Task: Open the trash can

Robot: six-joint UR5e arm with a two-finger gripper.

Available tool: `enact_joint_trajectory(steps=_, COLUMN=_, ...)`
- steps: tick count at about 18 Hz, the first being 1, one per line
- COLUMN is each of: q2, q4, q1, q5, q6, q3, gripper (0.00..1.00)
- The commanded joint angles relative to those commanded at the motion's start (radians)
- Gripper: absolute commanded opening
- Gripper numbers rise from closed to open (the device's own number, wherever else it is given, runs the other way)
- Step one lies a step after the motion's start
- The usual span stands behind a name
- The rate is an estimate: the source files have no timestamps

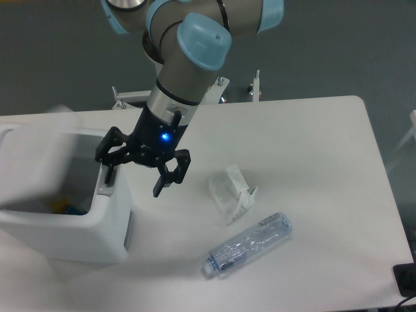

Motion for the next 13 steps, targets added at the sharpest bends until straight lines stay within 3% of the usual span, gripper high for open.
enact_joint_trajectory(steps=8, q2=0.006, q4=-0.002, q1=0.026, q5=0.000, q6=0.005, q3=0.054, gripper=1.00)
enact_joint_trajectory(steps=12, q2=-0.029, q4=0.008, q1=0.147, q5=0.000, q6=0.018, q3=0.095, gripper=1.00)
enact_joint_trajectory(steps=13, q2=-0.061, q4=0.008, q1=0.191, q5=0.002, q6=0.018, q3=0.109, gripper=1.00)
